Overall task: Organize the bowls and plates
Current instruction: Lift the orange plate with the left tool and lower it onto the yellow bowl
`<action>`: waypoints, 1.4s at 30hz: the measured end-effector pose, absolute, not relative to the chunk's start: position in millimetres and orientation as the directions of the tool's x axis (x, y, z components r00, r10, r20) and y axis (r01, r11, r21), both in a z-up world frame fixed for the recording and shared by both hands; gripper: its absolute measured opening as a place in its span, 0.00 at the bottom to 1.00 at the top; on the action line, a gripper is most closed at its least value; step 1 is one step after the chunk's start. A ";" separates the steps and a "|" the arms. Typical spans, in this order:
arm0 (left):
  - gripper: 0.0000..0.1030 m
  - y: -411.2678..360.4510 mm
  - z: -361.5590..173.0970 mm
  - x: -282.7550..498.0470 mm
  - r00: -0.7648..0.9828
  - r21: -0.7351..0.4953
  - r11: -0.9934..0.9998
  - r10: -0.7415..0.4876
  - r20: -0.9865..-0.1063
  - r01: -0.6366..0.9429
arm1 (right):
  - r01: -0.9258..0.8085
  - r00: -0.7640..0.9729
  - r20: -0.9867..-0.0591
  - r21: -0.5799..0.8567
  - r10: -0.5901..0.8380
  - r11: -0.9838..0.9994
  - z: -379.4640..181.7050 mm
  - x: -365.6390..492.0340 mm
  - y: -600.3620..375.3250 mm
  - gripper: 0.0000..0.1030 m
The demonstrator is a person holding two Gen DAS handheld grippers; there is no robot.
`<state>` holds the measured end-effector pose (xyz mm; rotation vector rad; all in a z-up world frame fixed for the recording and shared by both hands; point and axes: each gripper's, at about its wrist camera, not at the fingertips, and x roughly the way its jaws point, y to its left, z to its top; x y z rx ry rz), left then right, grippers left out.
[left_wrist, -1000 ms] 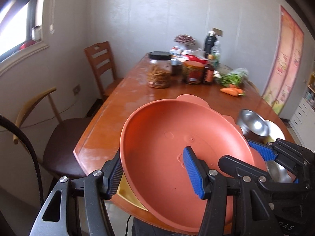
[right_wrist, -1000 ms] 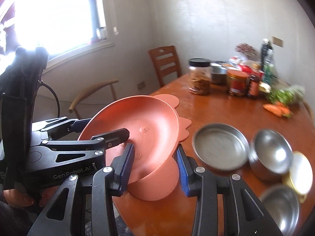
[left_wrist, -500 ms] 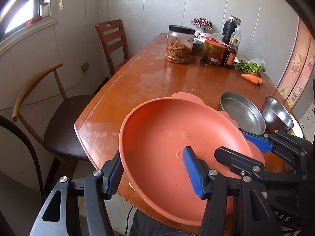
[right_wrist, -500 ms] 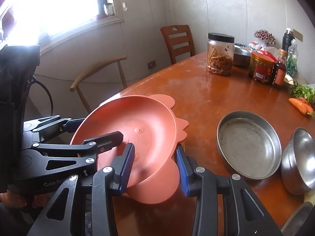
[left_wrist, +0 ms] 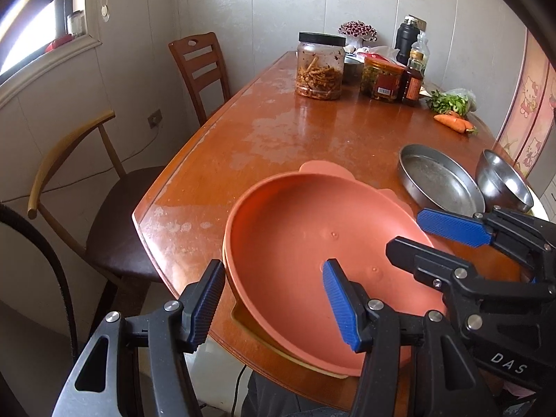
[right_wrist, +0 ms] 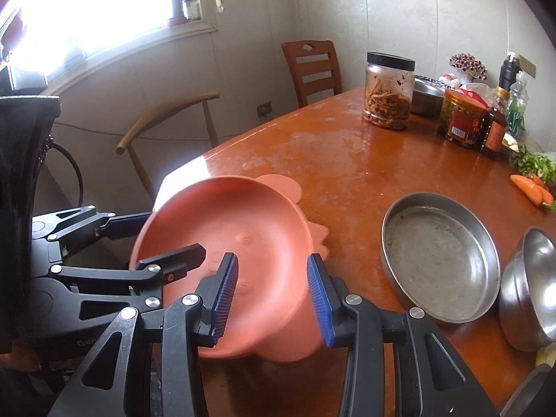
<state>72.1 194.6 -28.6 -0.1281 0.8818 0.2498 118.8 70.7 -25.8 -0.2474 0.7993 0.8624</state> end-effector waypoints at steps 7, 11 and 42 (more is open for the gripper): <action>0.56 196.4 -28.5 72.9 0.608 -0.028 0.963 0.148 -0.780 -0.270 | -0.748 0.397 -0.712 0.115 0.579 0.654 -24.7 119.7 66.4 0.42; 0.57 199.4 -27.0 72.4 0.615 -0.042 0.961 0.140 -0.776 -0.272 | -0.734 0.409 -0.710 0.116 0.573 0.669 -22.8 124.2 60.3 0.42; 0.61 169.5 1.7 93.1 0.664 -0.082 0.984 0.042 -0.747 -0.155 | -0.579 0.366 -0.814 0.181 0.452 0.795 -38.8 175.8 11.9 0.50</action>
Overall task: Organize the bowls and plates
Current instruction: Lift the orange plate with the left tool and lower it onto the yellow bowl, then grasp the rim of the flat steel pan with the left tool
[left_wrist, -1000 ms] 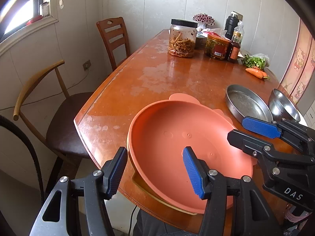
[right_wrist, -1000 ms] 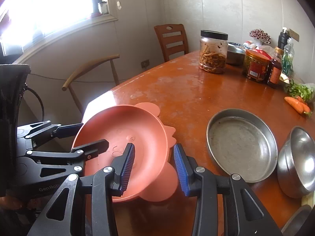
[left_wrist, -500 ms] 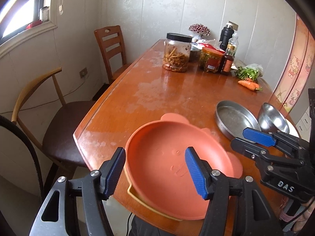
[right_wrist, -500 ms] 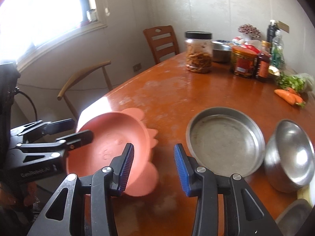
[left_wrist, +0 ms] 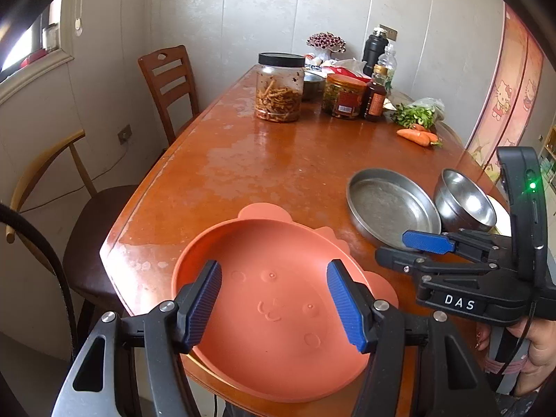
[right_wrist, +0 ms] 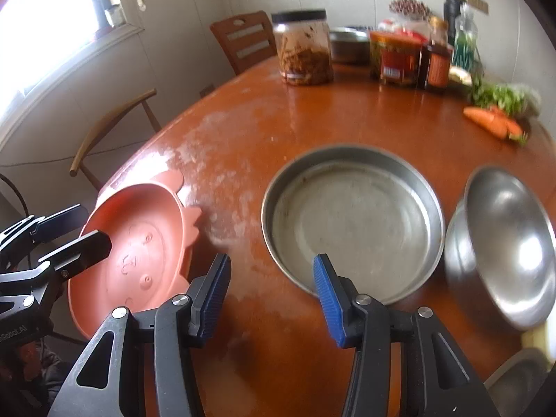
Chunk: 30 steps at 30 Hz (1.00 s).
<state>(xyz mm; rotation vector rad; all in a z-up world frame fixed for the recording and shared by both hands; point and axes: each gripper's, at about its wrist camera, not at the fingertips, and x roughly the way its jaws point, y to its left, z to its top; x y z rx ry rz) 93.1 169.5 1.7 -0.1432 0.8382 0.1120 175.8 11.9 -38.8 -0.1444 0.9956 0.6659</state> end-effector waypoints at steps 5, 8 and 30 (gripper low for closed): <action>0.61 160.8 1.5 90.9 0.662 -0.082 0.987 0.031 -0.749 -0.139 | -0.591 0.341 -0.831 0.174 0.439 0.788 -38.3 167.7 2.4 0.50; 0.61 155.7 3.0 88.7 0.663 -0.083 0.988 0.026 -0.748 -0.132 | -0.602 0.328 -0.840 0.167 0.433 0.781 -37.5 160.0 -4.8 0.50; 0.61 93.6 0.3 37.5 0.661 -0.072 0.997 -0.030 -0.750 -0.036 | -0.759 0.222 -0.863 0.139 0.453 0.636 -39.6 28.7 -37.9 0.52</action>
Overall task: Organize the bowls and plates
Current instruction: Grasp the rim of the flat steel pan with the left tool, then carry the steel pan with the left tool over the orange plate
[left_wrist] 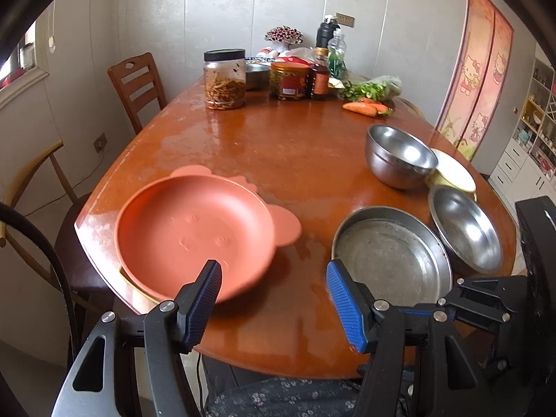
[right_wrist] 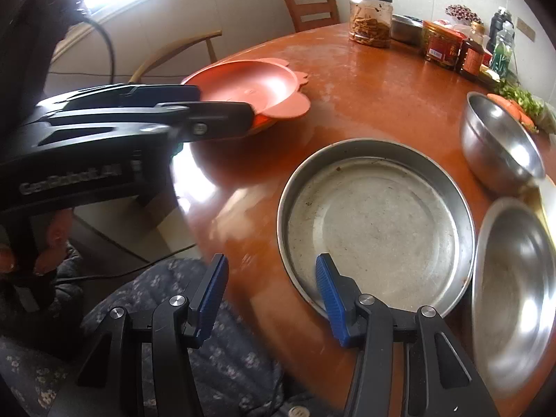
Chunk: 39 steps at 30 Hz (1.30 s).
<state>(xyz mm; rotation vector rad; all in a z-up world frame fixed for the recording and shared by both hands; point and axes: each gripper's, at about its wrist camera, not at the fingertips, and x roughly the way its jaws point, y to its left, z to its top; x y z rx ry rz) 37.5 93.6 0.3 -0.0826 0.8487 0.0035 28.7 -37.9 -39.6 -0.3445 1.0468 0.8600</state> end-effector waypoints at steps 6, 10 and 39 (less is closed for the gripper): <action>0.61 77.0 -4.4 30.5 0.651 -0.078 0.997 -0.054 -0.757 -0.008 | -0.765 0.254 -0.839 0.130 0.481 0.631 -30.3 6.2 -51.8 0.53; 0.61 71.5 -5.0 30.8 0.647 -0.090 0.996 -0.067 -0.759 -0.003 | -0.717 0.370 -0.779 0.108 0.507 0.689 -10.1 -1.7 -76.7 0.53; 0.53 39.9 -46.0 53.7 0.608 -0.090 0.996 -0.088 -0.789 0.027 | -0.475 0.521 -0.753 0.135 0.402 0.869 -39.8 29.1 -118.7 0.35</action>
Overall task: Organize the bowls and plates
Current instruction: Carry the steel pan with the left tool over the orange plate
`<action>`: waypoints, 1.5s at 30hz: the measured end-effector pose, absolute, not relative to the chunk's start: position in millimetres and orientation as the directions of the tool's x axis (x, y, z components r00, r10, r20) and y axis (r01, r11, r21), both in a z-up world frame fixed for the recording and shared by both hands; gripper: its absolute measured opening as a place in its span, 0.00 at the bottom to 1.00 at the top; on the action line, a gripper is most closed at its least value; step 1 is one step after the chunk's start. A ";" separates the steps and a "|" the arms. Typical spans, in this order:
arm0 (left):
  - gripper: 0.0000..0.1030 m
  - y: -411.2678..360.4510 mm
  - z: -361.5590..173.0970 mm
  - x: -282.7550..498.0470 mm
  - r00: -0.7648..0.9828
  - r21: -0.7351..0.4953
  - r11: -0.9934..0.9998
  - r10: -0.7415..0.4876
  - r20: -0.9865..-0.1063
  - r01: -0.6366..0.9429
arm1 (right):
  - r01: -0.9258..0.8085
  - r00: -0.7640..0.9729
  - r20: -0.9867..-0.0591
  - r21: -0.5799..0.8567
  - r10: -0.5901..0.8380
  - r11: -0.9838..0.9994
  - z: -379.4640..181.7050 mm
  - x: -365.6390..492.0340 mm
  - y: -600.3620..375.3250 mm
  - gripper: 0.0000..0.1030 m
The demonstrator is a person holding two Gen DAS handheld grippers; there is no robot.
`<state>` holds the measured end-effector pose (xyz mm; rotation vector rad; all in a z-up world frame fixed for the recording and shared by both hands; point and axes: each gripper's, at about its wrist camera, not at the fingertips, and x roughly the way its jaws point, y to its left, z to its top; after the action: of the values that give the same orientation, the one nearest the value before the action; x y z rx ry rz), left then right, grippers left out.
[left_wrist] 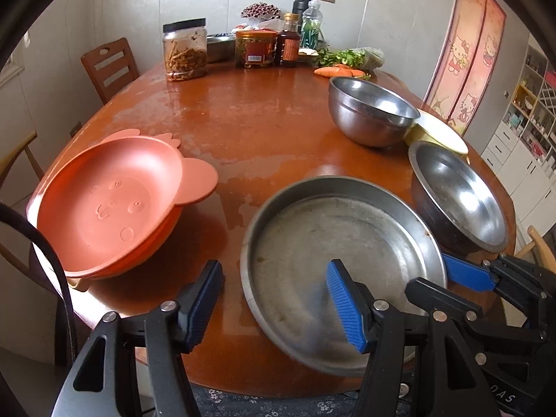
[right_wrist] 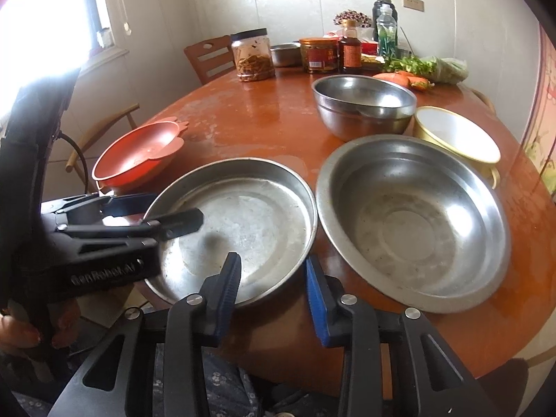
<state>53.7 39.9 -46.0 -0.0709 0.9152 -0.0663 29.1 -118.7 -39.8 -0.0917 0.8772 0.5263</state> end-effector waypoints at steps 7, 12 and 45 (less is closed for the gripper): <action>0.51 40.3 -45.1 49.7 0.610 -0.077 0.997 -0.076 -0.788 0.025 | -0.486 0.531 -0.756 0.098 0.383 0.868 -39.5 29.8 -110.8 0.32; 0.51 44.9 -38.1 44.5 0.619 -0.068 0.998 -0.060 -0.783 0.011 | -0.503 0.533 -0.747 0.097 0.396 0.859 -35.0 27.3 -106.3 0.32; 0.51 40.5 44.8 30.6 0.750 -0.033 0.999 -0.021 -0.661 -0.001 | -0.512 0.636 -0.632 0.084 0.443 0.855 26.0 23.7 -111.8 0.32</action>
<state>30.6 40.5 44.8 -0.0321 0.7229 -0.0108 23.7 -111.8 26.0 -0.1064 0.6918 0.5462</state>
